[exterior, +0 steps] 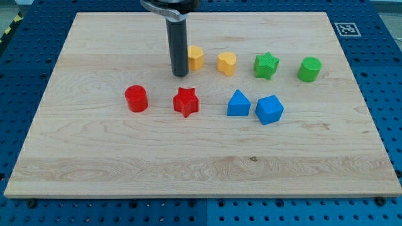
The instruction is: Push the yellow hexagon up and left
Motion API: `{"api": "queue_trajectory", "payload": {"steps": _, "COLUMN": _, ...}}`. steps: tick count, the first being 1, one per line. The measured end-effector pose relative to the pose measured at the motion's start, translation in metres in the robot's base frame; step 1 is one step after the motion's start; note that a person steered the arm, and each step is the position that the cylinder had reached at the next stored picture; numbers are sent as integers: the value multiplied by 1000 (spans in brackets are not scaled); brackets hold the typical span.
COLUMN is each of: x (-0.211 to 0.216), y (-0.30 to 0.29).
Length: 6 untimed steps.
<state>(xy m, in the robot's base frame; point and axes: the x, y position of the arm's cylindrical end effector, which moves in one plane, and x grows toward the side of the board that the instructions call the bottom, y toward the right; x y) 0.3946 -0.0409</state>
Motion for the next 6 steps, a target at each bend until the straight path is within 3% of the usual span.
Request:
{"api": "queue_trajectory", "payload": {"steps": 1, "x": 10, "y": 24}}
{"api": "queue_trajectory", "payload": {"steps": 6, "x": -66, "y": 41}}
